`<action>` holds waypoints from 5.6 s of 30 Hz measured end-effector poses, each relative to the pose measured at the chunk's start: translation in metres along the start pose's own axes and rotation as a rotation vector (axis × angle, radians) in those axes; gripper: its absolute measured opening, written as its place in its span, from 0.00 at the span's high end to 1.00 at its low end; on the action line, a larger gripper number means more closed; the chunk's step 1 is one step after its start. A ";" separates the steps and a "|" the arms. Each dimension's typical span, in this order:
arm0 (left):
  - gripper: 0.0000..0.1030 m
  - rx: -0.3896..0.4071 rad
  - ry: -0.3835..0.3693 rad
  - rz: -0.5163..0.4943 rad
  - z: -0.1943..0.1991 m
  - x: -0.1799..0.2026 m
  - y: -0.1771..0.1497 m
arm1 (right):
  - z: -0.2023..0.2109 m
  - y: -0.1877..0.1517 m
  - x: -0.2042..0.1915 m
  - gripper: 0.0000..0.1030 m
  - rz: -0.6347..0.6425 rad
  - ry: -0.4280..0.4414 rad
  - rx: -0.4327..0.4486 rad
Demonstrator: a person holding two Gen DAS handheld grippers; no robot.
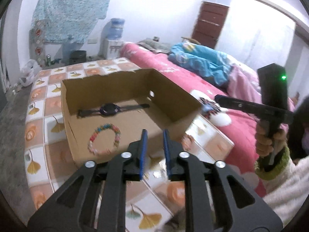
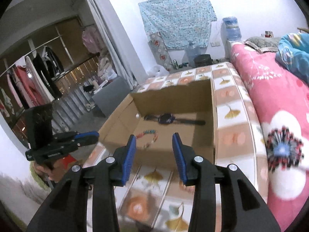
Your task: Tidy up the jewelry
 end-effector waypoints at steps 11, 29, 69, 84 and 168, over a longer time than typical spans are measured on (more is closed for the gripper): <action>0.81 -0.172 0.054 0.038 -0.044 -0.001 -0.091 | -0.053 -0.120 -0.005 0.63 -0.065 -0.051 -0.240; 0.81 -0.304 0.227 -0.132 -0.108 -0.033 -0.101 | -0.057 -0.127 0.005 0.63 -0.130 -0.032 -0.241; 0.94 -0.174 0.144 -0.004 -0.078 -0.029 -0.107 | -0.106 -0.125 -0.011 0.95 0.241 -0.225 -0.284; 0.94 -0.152 0.133 -0.001 -0.078 -0.027 -0.105 | -0.067 -0.106 -0.001 0.97 0.063 -0.124 -0.244; 0.94 0.050 -0.001 -0.113 -0.009 0.021 0.031 | -0.029 0.049 -0.025 0.99 0.129 0.055 -0.037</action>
Point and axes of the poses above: each gripper's, at about its wrist camera, not at the fingertips, and z roughly against the way its jaws point, x to its right, y to its top, the point moved 8 cm from there along -z, roughly the way its jaws point, and after that the axes turned 8 degrees about -y, right-handed, at the moved point
